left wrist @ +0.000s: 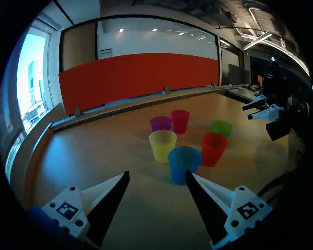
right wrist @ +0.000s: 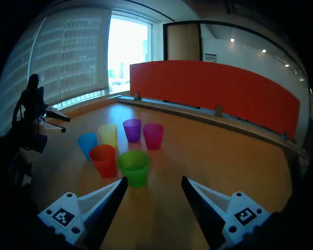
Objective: Pour water
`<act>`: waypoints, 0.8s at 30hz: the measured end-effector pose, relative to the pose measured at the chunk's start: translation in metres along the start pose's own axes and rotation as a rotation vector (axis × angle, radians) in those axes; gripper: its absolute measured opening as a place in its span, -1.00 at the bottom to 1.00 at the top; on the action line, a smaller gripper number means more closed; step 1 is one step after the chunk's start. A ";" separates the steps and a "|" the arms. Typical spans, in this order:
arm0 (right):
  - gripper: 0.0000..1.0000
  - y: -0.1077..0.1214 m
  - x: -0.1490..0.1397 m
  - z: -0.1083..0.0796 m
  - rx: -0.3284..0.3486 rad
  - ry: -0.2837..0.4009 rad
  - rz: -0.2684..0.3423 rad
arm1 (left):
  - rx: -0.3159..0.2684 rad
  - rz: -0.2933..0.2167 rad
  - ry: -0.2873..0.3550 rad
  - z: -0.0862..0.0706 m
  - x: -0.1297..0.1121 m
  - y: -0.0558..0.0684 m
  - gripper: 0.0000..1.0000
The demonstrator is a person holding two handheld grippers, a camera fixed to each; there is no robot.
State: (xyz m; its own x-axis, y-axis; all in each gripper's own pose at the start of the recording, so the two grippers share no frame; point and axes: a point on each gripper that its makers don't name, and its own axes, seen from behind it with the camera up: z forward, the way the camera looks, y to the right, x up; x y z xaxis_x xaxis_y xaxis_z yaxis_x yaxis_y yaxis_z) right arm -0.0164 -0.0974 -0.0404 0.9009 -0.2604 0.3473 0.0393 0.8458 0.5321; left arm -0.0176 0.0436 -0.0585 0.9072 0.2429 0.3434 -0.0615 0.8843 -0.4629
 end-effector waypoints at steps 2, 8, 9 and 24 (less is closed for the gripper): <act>1.00 0.003 0.004 -0.002 -0.020 0.013 0.001 | 0.008 -0.002 0.012 0.000 0.002 -0.001 0.98; 1.00 0.016 0.023 -0.010 -0.095 0.078 0.008 | 0.046 -0.025 0.097 -0.005 0.025 -0.008 0.98; 1.00 0.019 0.026 -0.012 -0.109 0.091 0.011 | 0.055 -0.029 0.115 -0.006 0.030 -0.010 0.99; 0.99 0.050 0.061 -0.028 -0.284 0.296 0.102 | 0.205 -0.045 0.309 -0.012 0.072 -0.028 0.98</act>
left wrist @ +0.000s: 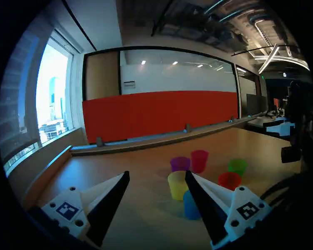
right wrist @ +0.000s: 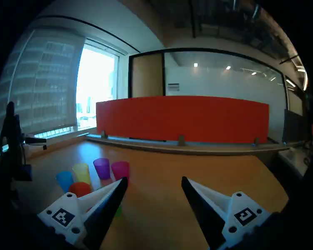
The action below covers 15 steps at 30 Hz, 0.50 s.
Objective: Pour water
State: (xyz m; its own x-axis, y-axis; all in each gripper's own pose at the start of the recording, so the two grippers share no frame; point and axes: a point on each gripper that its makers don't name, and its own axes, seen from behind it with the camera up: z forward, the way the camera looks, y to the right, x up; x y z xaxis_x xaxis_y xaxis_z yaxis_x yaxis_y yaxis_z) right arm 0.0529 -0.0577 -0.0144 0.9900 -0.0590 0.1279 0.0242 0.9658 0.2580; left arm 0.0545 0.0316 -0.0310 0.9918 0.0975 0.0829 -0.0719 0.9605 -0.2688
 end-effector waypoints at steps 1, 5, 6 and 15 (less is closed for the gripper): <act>0.99 0.002 0.001 0.000 -0.009 0.008 0.002 | 0.008 -0.006 0.011 0.000 0.002 0.000 0.99; 1.00 0.011 0.007 -0.001 -0.060 0.042 0.008 | 0.038 -0.026 0.053 0.000 0.012 -0.002 0.98; 1.00 0.013 0.008 -0.002 -0.074 0.050 0.008 | 0.046 -0.030 0.061 0.000 0.014 -0.002 0.98; 1.00 0.044 0.016 -0.011 -0.225 0.112 0.001 | 0.134 -0.048 0.112 0.000 0.021 -0.009 0.98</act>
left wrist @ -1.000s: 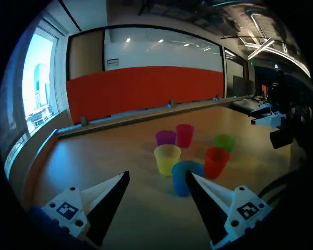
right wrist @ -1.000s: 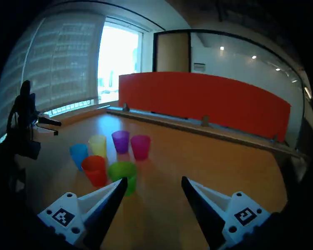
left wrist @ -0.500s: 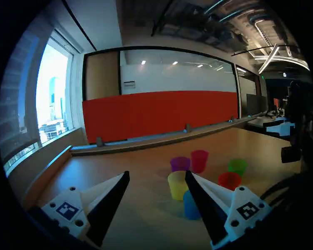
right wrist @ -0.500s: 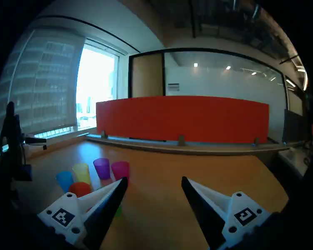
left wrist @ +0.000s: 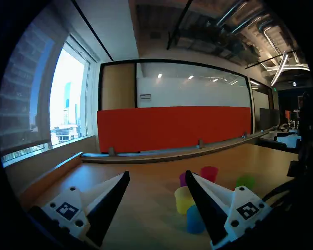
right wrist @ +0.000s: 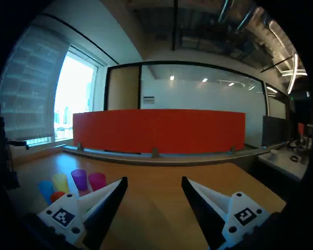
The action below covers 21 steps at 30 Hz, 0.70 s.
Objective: Pour water
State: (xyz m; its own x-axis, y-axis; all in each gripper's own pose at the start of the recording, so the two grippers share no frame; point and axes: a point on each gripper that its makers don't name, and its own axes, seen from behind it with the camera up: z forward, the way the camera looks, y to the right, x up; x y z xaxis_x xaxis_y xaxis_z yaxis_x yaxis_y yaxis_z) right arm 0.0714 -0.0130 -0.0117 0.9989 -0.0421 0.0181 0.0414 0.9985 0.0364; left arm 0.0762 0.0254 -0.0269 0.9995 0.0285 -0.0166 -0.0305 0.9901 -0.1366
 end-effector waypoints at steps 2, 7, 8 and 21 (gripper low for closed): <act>0.99 0.006 0.000 -0.001 -0.021 0.005 -0.006 | 0.014 0.000 0.005 0.000 0.001 -0.001 0.98; 0.99 0.016 0.004 -0.001 -0.068 0.018 -0.022 | 0.027 -0.010 0.011 0.004 -0.003 0.001 0.98; 0.99 0.018 0.005 -0.001 -0.075 0.022 -0.023 | 0.029 -0.013 0.012 0.005 -0.003 0.002 0.98; 1.00 0.025 0.005 0.000 -0.109 0.027 0.007 | 0.089 -0.004 0.053 0.007 -0.009 -0.001 0.98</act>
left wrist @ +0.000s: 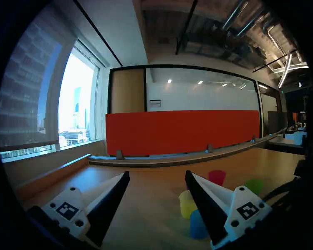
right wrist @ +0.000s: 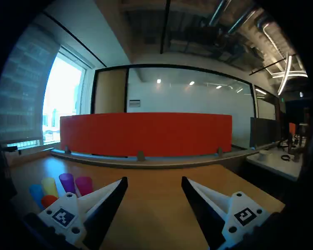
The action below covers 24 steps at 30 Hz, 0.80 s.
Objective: Pour water
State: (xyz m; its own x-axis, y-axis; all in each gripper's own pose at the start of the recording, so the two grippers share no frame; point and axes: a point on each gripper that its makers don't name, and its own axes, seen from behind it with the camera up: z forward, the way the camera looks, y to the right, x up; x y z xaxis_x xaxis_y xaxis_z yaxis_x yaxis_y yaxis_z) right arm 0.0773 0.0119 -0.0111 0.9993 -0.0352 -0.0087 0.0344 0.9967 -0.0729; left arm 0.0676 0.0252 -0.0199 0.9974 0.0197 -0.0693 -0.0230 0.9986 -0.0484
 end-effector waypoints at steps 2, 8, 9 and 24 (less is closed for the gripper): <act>1.00 0.001 0.002 0.000 -0.006 0.004 -0.001 | 0.012 0.003 0.005 0.000 -0.002 0.000 0.98; 0.99 0.004 0.008 0.000 -0.017 0.012 0.013 | 0.022 0.014 0.010 0.001 -0.018 0.004 0.98; 0.99 0.005 0.009 0.001 -0.020 0.013 0.018 | 0.023 0.017 0.009 0.001 -0.021 0.004 0.99; 0.99 0.006 0.013 0.003 -0.032 0.018 0.051 | 0.052 -0.018 0.012 0.006 -0.053 -0.011 0.98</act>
State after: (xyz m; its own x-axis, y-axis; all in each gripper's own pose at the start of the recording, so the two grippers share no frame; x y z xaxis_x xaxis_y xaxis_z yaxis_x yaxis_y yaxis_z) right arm 0.0908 0.0177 -0.0088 0.9994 0.0142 -0.0311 -0.0174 0.9945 -0.1034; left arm 0.0157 0.0133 -0.0096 0.9967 0.0011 -0.0806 -0.0009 1.0000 0.0023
